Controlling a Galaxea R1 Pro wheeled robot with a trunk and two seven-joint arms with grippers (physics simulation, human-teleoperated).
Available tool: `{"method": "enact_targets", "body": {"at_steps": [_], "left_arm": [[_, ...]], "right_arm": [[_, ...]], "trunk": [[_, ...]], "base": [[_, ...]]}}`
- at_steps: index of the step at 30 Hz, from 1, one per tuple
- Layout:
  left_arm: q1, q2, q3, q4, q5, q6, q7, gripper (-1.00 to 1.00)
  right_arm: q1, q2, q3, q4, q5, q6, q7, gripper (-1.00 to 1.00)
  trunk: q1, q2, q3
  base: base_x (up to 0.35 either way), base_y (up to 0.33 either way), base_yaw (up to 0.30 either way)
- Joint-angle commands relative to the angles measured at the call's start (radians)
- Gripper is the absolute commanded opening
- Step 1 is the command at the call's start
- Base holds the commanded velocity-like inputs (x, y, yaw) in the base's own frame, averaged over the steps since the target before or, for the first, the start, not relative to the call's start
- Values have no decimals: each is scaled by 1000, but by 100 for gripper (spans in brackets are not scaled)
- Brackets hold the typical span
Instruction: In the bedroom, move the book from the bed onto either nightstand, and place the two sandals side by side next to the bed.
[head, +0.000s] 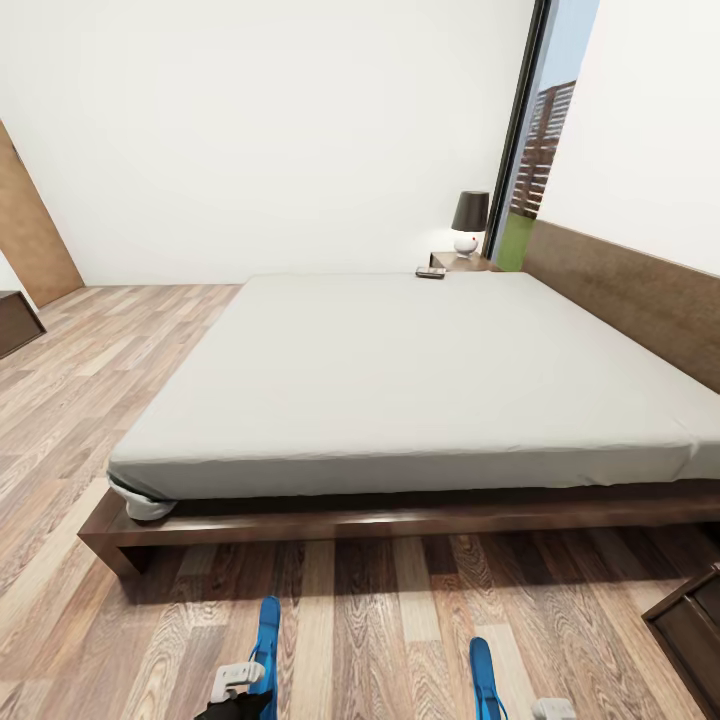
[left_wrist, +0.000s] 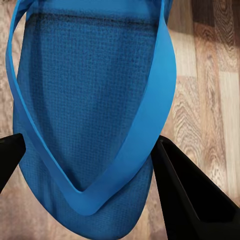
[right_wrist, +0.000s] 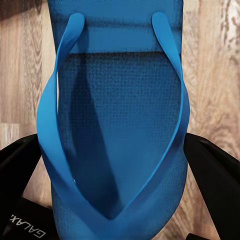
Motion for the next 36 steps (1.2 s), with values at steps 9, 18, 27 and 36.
{"method": "enact_targets", "body": {"at_steps": [9,18,27,36], "left_arm": [[-8,-4,6,-124,1,9,425,-100],[-11,-6,4,-130,-2,5,597,-100],[-12,-24,2,-129,-2,6,622,-100],[-152,-23,4,-130,-2,142,736,-100]], "right_arm": [[0,0,-1,1,-5,1,5,-100],[-1,-2,-3,1,-5,1,5,-100],[-1,-1,-3,1,-5,1,1,-100],[-1,-1,-3,1,-5,0,1,-100]], "trunk": [[0,0,-1],[0,0,-1],[0,0,-1],[0,0,-1]], "base": [[0,0,0],[0,0,0],[0,0,0],[0,0,0]]}}
